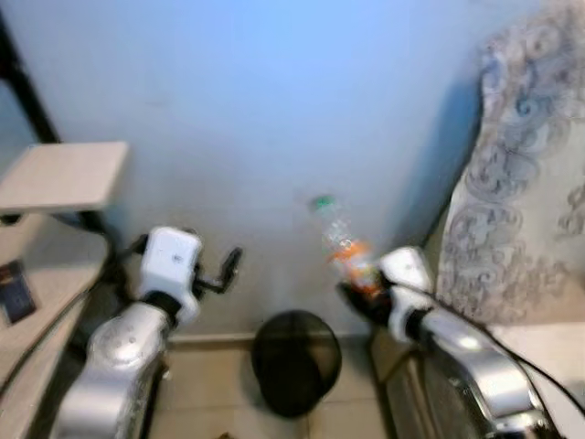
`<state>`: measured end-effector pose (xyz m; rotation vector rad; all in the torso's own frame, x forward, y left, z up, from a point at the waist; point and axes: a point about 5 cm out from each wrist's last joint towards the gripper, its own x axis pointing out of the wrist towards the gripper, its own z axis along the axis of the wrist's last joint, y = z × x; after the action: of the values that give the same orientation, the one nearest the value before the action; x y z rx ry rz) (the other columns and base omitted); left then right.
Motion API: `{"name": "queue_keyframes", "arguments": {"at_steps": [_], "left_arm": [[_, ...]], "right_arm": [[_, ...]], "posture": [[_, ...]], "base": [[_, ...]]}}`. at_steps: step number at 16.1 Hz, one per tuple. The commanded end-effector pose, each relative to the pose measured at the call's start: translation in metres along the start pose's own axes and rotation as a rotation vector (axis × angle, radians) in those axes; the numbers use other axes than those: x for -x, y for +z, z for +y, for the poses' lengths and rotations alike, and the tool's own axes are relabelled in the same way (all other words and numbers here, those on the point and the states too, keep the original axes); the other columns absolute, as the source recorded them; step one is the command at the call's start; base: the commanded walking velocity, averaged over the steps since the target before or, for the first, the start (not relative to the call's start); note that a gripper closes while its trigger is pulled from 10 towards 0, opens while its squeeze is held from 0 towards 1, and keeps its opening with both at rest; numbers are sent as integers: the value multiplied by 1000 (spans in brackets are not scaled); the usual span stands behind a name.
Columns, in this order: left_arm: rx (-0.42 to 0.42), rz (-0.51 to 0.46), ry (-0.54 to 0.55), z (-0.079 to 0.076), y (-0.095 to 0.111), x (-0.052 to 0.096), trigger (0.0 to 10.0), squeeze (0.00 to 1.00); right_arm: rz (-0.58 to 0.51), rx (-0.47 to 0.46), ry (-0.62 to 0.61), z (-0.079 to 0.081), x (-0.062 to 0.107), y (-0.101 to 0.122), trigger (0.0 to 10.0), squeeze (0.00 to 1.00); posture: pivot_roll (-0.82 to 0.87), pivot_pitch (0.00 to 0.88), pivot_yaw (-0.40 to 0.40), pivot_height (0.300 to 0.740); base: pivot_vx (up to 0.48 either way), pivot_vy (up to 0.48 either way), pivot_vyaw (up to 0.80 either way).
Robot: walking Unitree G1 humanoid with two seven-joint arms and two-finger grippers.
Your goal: Clean up the room
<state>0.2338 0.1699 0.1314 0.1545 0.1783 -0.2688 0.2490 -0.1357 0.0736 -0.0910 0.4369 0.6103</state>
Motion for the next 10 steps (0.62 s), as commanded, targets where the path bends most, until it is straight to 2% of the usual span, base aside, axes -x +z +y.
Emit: {"name": "queue_keyframes", "arguments": {"at_steps": [1,3,6,7,9,10], "left_arm": [[5,-9,-31,-7,3,-1,10000,0],[10,-6,-41,-8,2,0,10000,0],[1,4,-101,-12,0,4,10000,0],[-17,14,-124,-12,-2,6,10000,0],[-57,35,-167,-12,-5,9,10000,0],[-110,65,-226,-12,-9,11,10000,0]], "right_arm": [[34,28,-43,-14,6,-5,10000,0],[68,72,-18,-17,3,-6,10000,0],[145,137,63,-15,2,-13,10000,0],[195,182,101,-15,2,-20,10000,0],[214,231,102,-18,-1,-22,10000,0],[221,259,111,-20,-7,-21,10000,0]], "posture": [[13,0,-27,740],[15,0,-30,740],[19,0,-34,740],[22,0,-37,740],[30,0,-48,740],[31,0,-53,740]], "base": [[360,0,0],[349,0,0],[0,0,0],[0,0,0],[0,0,0],[0,0,0]]}}
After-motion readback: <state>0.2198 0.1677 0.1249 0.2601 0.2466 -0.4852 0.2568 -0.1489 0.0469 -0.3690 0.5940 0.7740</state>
